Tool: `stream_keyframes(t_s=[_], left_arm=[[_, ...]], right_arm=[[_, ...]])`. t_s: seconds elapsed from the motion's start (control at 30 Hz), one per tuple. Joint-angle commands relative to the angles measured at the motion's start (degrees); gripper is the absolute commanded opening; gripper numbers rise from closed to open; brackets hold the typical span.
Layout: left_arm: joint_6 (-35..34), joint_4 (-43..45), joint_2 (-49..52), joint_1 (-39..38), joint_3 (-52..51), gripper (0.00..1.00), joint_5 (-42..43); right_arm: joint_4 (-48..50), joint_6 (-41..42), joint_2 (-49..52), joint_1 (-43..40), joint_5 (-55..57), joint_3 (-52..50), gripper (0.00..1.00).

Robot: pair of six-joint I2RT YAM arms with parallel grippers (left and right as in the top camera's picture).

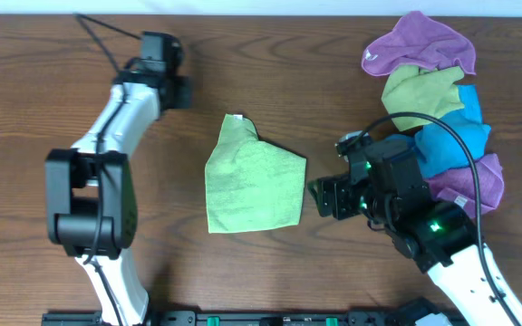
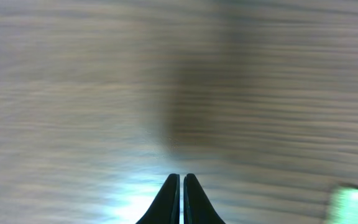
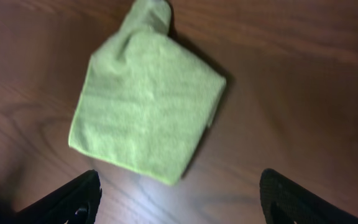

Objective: Fold the cloth

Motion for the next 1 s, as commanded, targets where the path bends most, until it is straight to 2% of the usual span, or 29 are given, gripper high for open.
stream_keyframes(t_s=[0.0, 0.03, 0.1, 0.17, 0.23, 0.27, 0.33, 0.43, 0.53, 0.6, 0.97], left_arm=[[-0.70, -1.18, 0.26, 3.17, 1.03, 0.05, 5.55], [-1.16, -1.11, 0.26, 3.91, 1.03, 0.06, 13.60], [-1.49, -0.76, 0.26, 4.57, 1.03, 0.06, 23.96], [-1.46, -0.68, 0.26, 4.55, 1.03, 0.16, 31.17], [-1.40, -1.07, 0.26, 3.72, 1.01, 0.51, 37.35], [-1.16, -1.25, 0.26, 3.10, 1.01, 0.63, 39.56], [0.22, -1.97, 0.26, 1.44, 0.98, 0.72, 41.44], [2.58, -3.45, 0.35, -2.01, 0.74, 0.76, 38.01], [3.06, -4.24, 1.18, -6.21, 0.44, 0.75, 28.57], [3.10, -4.07, 2.62, -7.54, 0.44, 0.74, 26.14], [2.86, -4.20, 8.55, -7.85, 0.44, 0.72, 27.06]], right_arm=[[1.84, 0.39, 0.90, -0.72, 0.37, 0.00, 0.82], [2.36, 0.39, 1.20, -0.83, 0.46, 0.00, 0.82], [2.86, 0.39, 1.38, -1.18, 0.44, 0.00, 0.83], [3.06, 0.39, 1.40, -1.77, 0.42, 0.00, 0.84], [3.08, 0.39, 1.40, -2.27, 0.42, 0.00, 0.85], [3.08, 0.39, 1.40, -2.43, 0.42, 0.00, 0.86], [3.08, 0.39, 1.40, -2.58, 0.42, 0.00, 0.86], [3.02, 0.39, 1.40, -2.58, 0.39, 0.00, 0.86], [2.58, 0.42, 1.40, -2.58, 0.09, 0.00, 0.86], [2.10, 0.42, 1.40, -2.58, -0.07, 0.00, 0.86], [1.11, 0.42, 1.40, -2.58, -0.26, 0.00, 0.86]])
